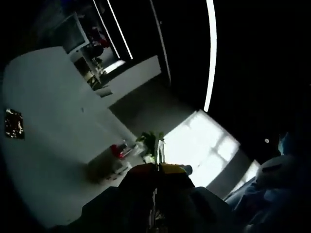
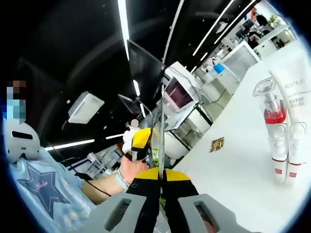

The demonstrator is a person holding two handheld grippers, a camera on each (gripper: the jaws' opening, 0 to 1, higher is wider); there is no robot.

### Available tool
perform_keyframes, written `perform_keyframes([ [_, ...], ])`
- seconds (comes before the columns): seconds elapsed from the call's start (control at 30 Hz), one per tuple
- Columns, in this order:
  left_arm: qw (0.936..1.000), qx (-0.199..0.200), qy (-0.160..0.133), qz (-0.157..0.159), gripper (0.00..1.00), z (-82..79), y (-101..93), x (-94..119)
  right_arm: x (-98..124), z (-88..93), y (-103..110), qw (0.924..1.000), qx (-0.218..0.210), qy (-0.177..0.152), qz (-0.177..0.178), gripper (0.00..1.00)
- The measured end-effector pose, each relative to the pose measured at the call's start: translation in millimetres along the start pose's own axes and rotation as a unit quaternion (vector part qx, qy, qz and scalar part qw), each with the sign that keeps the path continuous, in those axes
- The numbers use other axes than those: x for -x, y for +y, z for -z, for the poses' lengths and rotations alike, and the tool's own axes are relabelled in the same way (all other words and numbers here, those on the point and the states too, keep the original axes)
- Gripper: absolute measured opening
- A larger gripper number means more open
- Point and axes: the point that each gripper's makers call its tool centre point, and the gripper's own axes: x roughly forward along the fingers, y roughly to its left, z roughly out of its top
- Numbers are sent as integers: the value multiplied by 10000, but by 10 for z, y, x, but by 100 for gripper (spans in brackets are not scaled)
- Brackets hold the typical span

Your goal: Arrange the skincare products in the storage area until every visible bottle or jar stands upright without overlapping.

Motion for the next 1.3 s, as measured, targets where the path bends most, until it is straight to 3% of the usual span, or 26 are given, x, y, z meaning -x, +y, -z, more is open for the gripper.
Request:
perform_keyframes([
  [0.07, 9992, -220, 325, -66, 2, 109, 24, -17, 14, -54, -9, 9998, -109, -156, -19, 0],
  [0.13, 9942, -337, 1019, 85, 3, 364, -20, -67, 39, -107, -27, 9993, -214, -305, -15, 0],
  [0.2, 9891, -487, 1390, 39, 3, 515, -7, -87, 73, -171, -54, 9983, -333, -483, 10, 0],
  [0.3, 9888, -677, 1328, -57, 4, 502, 24, -96, 94, -188, -91, 9980, -360, -522, 85, 0],
  [0.47, 9901, -488, 1314, -43, 2, 467, 36, -68, 84, -210, -99, 9973, -386, -613, 115, 0],
  [0.53, 9892, -600, 1337, -40, 0, 459, 19, -53, 68, -191, -94, 9963, -639, -574, 84, 0],
  [0.6, 9888, -692, 1314, -117, 0, 441, 44, -35, 61, -185, -111, 9947, -853, -577, 67, 0],
  [0.73, 9895, -880, 1082, -380, 0, 325, 136, 2, 81, -236, -192, 9936, -741, -791, 305, 0],
  [0.93, 9905, -877, 927, -507, 0, 256, 192, 18, 18, -100, -279, 9922, -1048, -500, 451, 0],
  [1.1, 9913, -902, 777, -566, 0, 195, 212, 43, -8, -35, -272, 9944, -856, -311, 541, 0],
  [1.3, 9953, -694, 339, -578, 0, 39, 230, 88, -69, 111, -269, 9956, -800, 42, 496, 0],
])
